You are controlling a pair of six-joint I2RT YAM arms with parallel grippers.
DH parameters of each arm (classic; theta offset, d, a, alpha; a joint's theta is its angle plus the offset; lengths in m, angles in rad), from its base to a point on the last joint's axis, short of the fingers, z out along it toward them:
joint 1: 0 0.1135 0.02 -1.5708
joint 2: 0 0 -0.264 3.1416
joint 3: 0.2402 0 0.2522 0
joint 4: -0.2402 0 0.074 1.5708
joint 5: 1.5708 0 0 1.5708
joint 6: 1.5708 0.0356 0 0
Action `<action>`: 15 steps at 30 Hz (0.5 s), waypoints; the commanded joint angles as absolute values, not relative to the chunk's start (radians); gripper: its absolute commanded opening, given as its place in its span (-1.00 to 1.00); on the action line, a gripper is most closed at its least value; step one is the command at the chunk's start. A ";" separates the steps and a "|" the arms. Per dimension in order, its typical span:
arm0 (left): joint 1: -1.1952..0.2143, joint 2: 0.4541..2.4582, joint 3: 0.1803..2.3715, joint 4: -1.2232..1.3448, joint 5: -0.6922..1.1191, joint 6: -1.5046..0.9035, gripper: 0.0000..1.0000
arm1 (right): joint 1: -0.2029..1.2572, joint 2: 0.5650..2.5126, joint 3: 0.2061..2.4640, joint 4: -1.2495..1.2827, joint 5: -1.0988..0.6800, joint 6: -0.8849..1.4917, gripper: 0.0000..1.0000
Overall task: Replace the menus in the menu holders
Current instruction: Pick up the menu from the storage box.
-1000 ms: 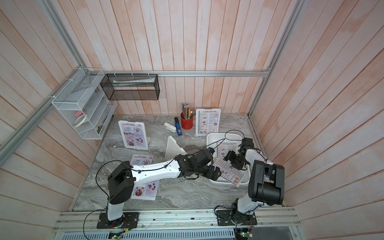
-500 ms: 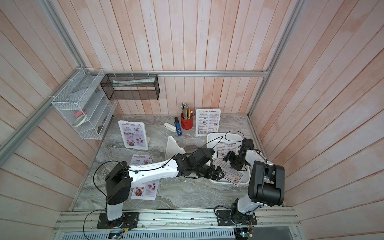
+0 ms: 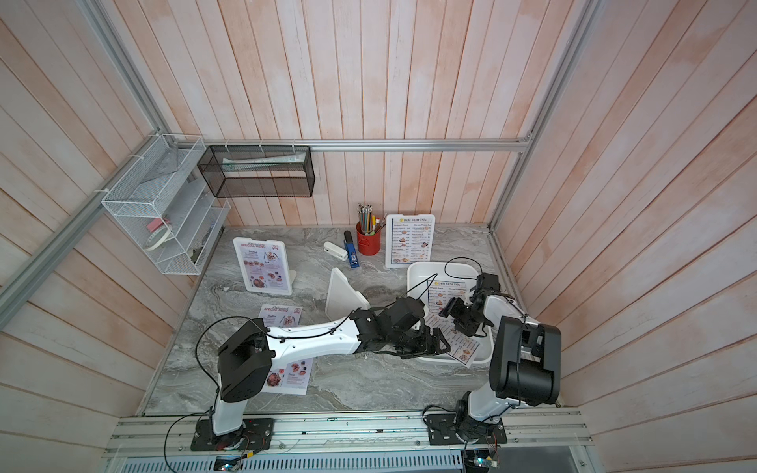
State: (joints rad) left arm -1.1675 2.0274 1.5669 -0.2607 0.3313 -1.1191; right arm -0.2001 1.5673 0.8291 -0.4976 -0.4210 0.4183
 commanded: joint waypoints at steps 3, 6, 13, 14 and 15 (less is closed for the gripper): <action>-1.169 2.082 1.564 -0.214 0.303 -1.223 0.47 | -0.205 1.609 0.810 -0.492 -0.431 0.415 0.42; -1.167 2.097 1.568 -0.214 0.298 -1.239 0.38 | -0.206 1.611 0.813 -0.492 -0.433 0.413 0.42; -1.160 2.128 1.575 -0.238 0.274 -1.273 0.37 | -0.208 1.610 0.821 -0.495 -0.440 0.412 0.42; -1.160 2.133 1.574 -0.240 0.267 -1.276 0.37 | -0.208 1.611 0.822 -0.495 -0.440 0.411 0.42; -1.160 2.137 1.575 -0.242 0.260 -1.283 0.37 | -0.209 1.611 0.822 -0.496 -0.442 0.412 0.41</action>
